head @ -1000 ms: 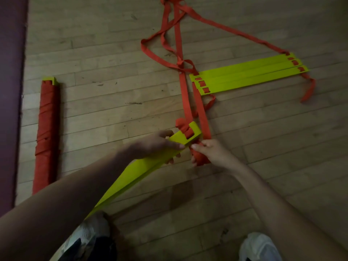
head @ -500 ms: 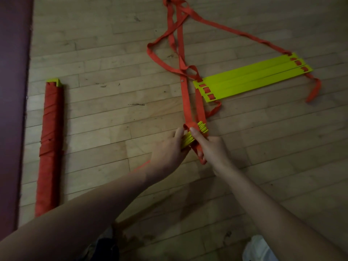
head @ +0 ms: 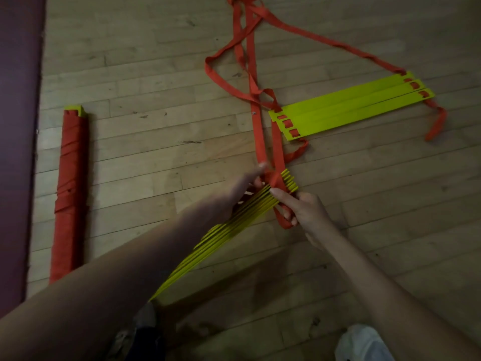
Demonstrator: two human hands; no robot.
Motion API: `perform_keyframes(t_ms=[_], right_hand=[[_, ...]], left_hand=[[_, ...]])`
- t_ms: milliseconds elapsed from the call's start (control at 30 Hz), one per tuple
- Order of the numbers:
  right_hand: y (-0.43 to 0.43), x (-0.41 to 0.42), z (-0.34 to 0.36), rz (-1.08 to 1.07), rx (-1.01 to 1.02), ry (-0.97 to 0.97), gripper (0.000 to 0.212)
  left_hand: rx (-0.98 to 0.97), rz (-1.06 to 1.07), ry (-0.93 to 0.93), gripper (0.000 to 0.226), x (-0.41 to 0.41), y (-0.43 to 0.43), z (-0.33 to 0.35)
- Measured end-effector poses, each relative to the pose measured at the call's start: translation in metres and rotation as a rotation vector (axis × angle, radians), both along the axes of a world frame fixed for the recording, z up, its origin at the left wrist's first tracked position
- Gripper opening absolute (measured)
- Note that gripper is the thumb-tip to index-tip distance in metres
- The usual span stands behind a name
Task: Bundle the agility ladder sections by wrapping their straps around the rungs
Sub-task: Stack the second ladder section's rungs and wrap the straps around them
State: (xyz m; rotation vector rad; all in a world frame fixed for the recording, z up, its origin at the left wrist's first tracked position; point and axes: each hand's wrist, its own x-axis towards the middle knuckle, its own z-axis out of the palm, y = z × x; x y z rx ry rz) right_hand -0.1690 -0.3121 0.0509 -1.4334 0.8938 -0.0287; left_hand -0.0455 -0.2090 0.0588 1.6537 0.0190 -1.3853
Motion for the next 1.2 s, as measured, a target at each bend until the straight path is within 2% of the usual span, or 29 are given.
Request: perform_keyframes(t_ms=[133, 167, 233, 267, 300, 367, 500, 633, 733, 833, 967, 1067, 1200], right_hand=[[0.003, 0.001, -0.002, -0.034, -0.027, 0.022, 0.041], [0.003, 0.001, -0.002, -0.032, -0.031, 0.024, 0.041], [0.002, 0.001, -0.003, -0.02, -0.032, 0.027, 0.04], [0.002, 0.0, -0.003, -0.017, -0.03, 0.028, 0.04], [0.003, 0.0, -0.004, -0.018, -0.03, 0.028, 0.04], [0.004, -0.001, -0.007, -0.022, -0.04, 0.035, 0.04], [0.006, -0.003, -0.007, -0.009, -0.046, 0.038, 0.04], [0.008, -0.005, -0.007, -0.013, -0.046, 0.03, 0.042], [0.009, -0.005, -0.005, -0.013, -0.052, 0.025, 0.044], [0.01, -0.004, -0.001, -0.004, -0.069, 0.031, 0.045], [0.012, -0.002, 0.002, -0.006, -0.079, 0.046, 0.045], [0.018, -0.001, 0.0, -0.058, -0.083, 0.067, 0.045], [0.024, 0.001, -0.006, -0.188, -0.062, 0.075, 0.045]], left_hand=[[-0.011, 0.073, -0.036, 0.01, -0.009, -0.005, -0.011], [-0.059, 0.125, -0.056, 0.014, -0.01, -0.005, -0.014], [-0.199, 0.18, -0.127, 0.05, -0.011, -0.002, -0.021], [-0.268, 0.113, -0.188, 0.06, -0.012, -0.001, -0.024], [-0.319, 0.008, -0.253, 0.058, -0.013, 0.0, -0.024], [-0.331, -0.145, -0.344, 0.04, -0.014, 0.002, -0.025], [-0.352, -0.051, -0.253, 0.009, -0.015, 0.008, -0.026], [-0.323, -0.147, -0.385, 0.02, -0.012, 0.01, -0.033], [-0.368, -0.258, -0.288, 0.054, -0.008, 0.01, -0.022], [-0.364, -0.37, -0.269, 0.057, -0.002, 0.009, -0.015], [-0.395, -0.363, -0.246, 0.068, 0.005, 0.008, -0.015], [-0.403, -0.349, -0.227, 0.063, 0.001, 0.009, -0.017], [-0.379, -0.239, -0.301, 0.043, -0.006, 0.01, -0.022]])
